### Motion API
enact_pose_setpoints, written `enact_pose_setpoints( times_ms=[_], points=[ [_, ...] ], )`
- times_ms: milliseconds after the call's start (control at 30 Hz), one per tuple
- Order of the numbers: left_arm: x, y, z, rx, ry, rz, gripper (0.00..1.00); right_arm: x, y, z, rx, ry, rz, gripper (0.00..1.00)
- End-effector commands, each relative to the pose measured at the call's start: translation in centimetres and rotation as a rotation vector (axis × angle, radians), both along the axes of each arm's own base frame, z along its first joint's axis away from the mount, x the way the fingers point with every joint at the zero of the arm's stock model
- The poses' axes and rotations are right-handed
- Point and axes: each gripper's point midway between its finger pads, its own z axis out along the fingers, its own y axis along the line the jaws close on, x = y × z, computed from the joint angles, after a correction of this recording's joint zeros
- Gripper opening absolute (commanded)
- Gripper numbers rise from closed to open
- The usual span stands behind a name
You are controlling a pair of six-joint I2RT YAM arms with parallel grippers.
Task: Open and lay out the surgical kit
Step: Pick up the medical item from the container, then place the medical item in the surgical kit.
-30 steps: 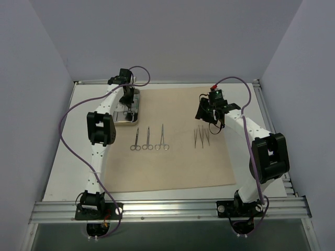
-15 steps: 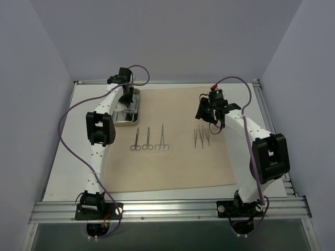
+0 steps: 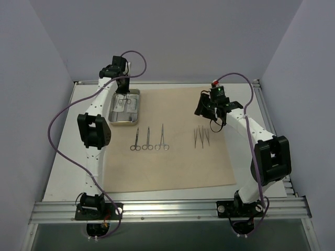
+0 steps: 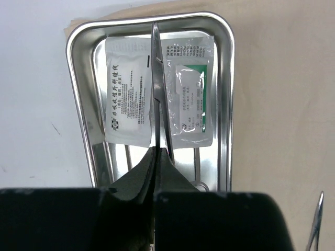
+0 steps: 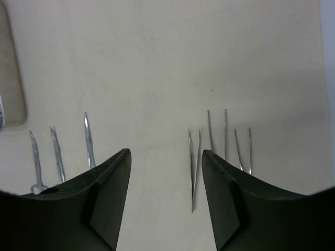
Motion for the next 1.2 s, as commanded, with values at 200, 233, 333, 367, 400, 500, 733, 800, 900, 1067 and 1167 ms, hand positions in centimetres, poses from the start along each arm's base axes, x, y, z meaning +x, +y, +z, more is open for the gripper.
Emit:
enact_pose_setpoints(
  times_ms=[200,233,333,367,400,500,733,800,900,1067,1167],
  points=[
    [-6.0,-5.8,9.2,-0.101,-0.076,-0.141,0.02,3.3,10.7,13.5,0.367,-0.353,0.281,0.71],
    [-6.6,-6.4,9.4,-0.105,-0.075,-0.158,0.02,3.7,12.4,13.3,0.388,-0.361,0.317,0.71],
    [-8.3,-8.7,10.3,-0.121,-0.070,-0.206,0.02,3.4,17.1,13.9,0.418,-0.379,0.428,0.71],
    [-8.8,-9.2,10.7,-0.127,-0.070,-0.216,0.02,3.2,18.2,14.7,0.446,-0.387,0.465,0.69],
    [-9.3,-10.1,10.9,-0.133,-0.070,-0.238,0.02,3.1,19.2,15.1,0.470,-0.400,0.492,0.67],
    [-10.1,-11.2,11.8,-0.144,-0.083,-0.264,0.02,3.0,20.8,14.8,0.526,-0.382,0.535,0.60],
    [-11.1,-12.5,12.8,-0.155,-0.093,-0.293,0.02,2.4,22.2,13.7,0.541,-0.361,0.570,0.53],
    [-11.4,-13.0,12.9,-0.159,-0.095,-0.302,0.02,2.3,22.6,13.1,0.547,-0.344,0.575,0.47],
    [-11.7,-13.6,13.1,-0.162,-0.101,-0.316,0.02,2.2,23.4,12.1,0.560,-0.319,0.581,0.44],
    [-11.4,-13.9,13.2,-0.162,-0.110,-0.323,0.02,2.2,24.2,10.9,0.568,-0.291,0.589,0.42],
    [-11.2,-14.0,13.2,-0.163,-0.115,-0.324,0.02,2.3,24.5,10.9,0.572,-0.289,0.591,0.40]
  ],
)
